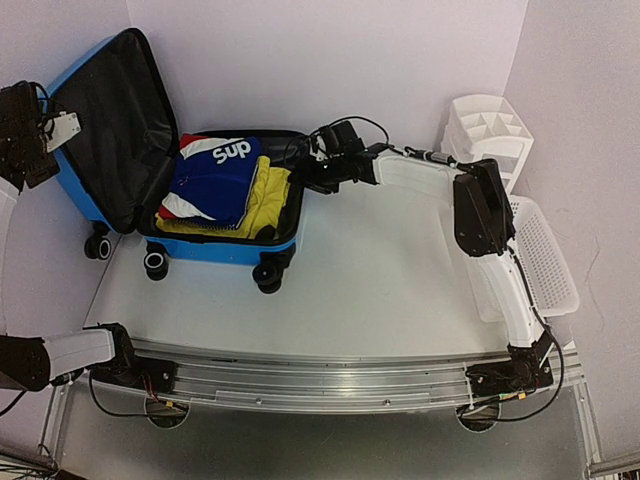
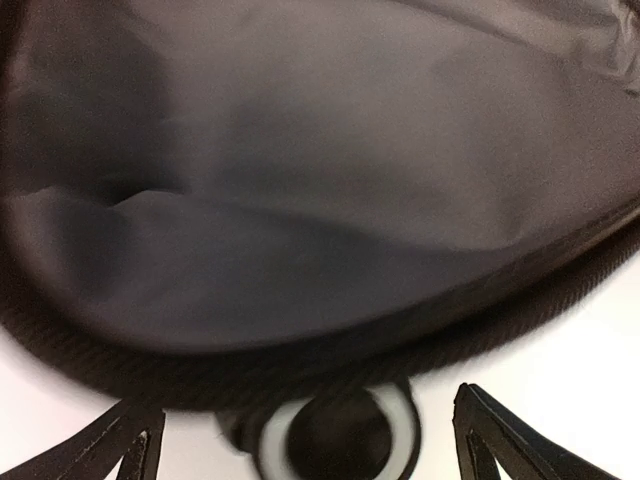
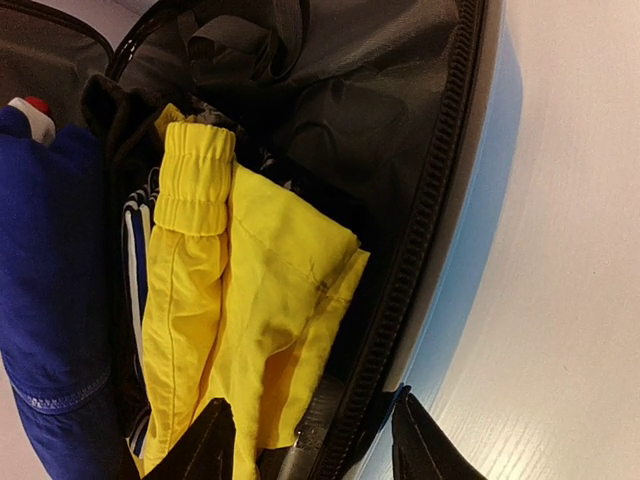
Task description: Open, take out, and arrange the luggage
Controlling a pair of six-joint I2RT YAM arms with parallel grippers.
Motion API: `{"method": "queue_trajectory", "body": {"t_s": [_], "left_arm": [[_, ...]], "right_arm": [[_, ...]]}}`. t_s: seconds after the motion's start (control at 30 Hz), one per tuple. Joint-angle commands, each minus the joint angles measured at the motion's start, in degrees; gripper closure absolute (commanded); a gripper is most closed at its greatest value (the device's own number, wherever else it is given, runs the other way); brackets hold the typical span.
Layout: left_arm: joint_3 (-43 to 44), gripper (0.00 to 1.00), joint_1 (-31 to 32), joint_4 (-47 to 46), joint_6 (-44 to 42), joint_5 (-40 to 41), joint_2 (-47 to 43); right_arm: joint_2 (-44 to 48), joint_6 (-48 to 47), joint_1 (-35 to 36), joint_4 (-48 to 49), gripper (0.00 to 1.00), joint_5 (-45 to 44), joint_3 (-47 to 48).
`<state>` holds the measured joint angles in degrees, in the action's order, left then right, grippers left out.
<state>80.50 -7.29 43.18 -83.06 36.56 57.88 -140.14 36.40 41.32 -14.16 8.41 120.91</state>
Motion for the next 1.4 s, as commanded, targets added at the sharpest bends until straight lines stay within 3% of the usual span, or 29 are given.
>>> {"method": "queue_trajectory", "body": {"t_s": [0.0,0.2,0.33,0.47,0.63,0.73,0.83,0.93,1.03,1.27,1.37], "left_arm": [[7.5,0.0,-0.1,5.1,4.7,-7.3,-1.7],[14.3,0.0,-0.1,12.8,11.3,-24.4,-3.5],[20.7,0.01,-0.1,21.1,24.0,-33.4,0.7],[23.6,0.1,-0.1,27.6,41.4,-49.2,5.1],[18.3,0.16,0.3,24.4,55.1,-67.8,5.3],[15.6,0.17,2.8,21.1,57.2,-68.7,4.8],[12.7,0.18,8.3,20.2,57.2,-65.2,4.9],[8.9,0.18,15.2,18.8,57.8,-62.3,4.9],[4.6,0.18,17.0,17.0,59.4,-63.6,4.9],[-1.7,0.15,20.9,15.0,60.3,-64.2,4.3],[-3.4,0.15,21.0,13.9,60.4,-65.4,3.4]], "right_arm": [[5.2,-1.1,1.0,3.4,0.52,3.6,0.5],[5.4,-1.0,1.0,3.3,0.52,4.5,0.7],[8.0,-2.6,1.0,2.0,0.51,4.3,-1.0],[13.7,-7.8,0.4,-6.7,0.51,0.8,-2.8],[23.2,-11.6,-2.8,-21.4,0.51,-7.8,-8.7],[31.2,-12.8,-4.2,-30.0,0.47,-19.8,-14.3],[36.9,-12.0,-5.6,-38.1,0.35,-28.3,-20.2],[39.4,-8.5,-9.0,-48.8,0.28,-32.1,-24.6],[40.0,-5.4,-12.3,-56.4,0.23,-33.0,-29.5],[41.6,-3.5,-16.2,-54.9,0.22,-28.9,-39.9],[41.1,-4.2,-17.5,-51.5,0.27,-27.3,-44.5]]}}
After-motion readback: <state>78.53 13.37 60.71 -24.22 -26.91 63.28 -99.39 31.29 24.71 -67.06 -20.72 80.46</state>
